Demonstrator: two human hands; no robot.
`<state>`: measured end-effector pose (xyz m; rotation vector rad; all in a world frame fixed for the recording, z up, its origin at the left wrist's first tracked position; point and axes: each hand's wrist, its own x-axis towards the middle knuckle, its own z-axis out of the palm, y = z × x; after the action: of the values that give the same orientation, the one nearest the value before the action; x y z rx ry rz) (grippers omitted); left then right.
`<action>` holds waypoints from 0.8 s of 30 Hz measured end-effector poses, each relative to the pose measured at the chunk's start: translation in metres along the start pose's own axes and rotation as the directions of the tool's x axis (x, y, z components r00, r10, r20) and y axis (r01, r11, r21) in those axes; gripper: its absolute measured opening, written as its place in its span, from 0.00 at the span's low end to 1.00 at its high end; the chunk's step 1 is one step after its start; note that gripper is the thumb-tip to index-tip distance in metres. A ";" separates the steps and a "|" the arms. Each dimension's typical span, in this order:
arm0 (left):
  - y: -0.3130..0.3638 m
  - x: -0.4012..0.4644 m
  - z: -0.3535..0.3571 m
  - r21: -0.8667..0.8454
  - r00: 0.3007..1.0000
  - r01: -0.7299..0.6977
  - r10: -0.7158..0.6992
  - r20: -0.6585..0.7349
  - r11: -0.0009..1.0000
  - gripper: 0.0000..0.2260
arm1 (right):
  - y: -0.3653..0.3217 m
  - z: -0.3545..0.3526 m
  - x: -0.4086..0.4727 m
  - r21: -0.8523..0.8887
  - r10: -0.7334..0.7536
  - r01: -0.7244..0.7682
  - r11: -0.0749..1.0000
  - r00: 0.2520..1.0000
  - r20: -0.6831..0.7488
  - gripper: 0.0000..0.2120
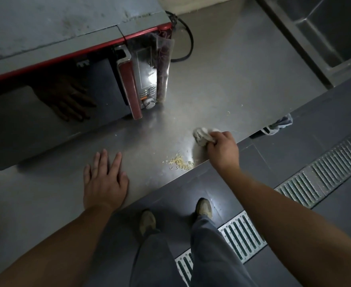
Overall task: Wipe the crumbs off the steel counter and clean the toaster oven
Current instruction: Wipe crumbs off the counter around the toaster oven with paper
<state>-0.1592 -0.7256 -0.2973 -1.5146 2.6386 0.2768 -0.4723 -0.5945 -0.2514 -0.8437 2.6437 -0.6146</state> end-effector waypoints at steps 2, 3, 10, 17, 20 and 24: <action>0.000 0.000 0.000 -0.002 1.000 -0.001 0.001 0.000 1.000 0.27 | 0.007 0.001 -0.009 -0.038 0.036 -0.036 0.999 0.999 0.014 0.17; -0.001 0.000 -0.001 -0.001 1.000 -0.003 0.003 -0.001 1.000 0.27 | 0.007 0.003 -0.016 -0.044 0.052 -0.051 0.998 0.999 0.014 0.16; -0.001 0.000 -0.001 -0.015 1.000 -0.006 0.005 -0.018 1.000 0.27 | -0.035 0.037 -0.061 -0.012 0.126 -0.125 0.992 0.990 0.062 0.10; -0.002 0.002 0.002 -0.010 1.000 -0.004 0.004 -0.020 1.000 0.27 | -0.078 0.057 -0.072 0.080 0.219 -0.229 0.970 0.969 0.110 0.05; -0.002 0.001 0.002 -0.014 1.000 -0.008 0.008 -0.024 1.000 0.27 | -0.089 0.064 -0.076 0.074 0.151 -0.164 0.984 0.977 0.151 0.07; -0.002 0.001 0.000 -0.016 1.000 -0.006 0.005 -0.023 1.000 0.27 | -0.093 0.071 -0.079 0.094 0.076 -0.093 0.991 0.983 0.166 0.07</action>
<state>-0.1579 -0.7277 -0.2980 -1.5245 2.6652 0.2826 -0.3384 -0.6369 -0.2561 -0.7159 2.4650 -0.6249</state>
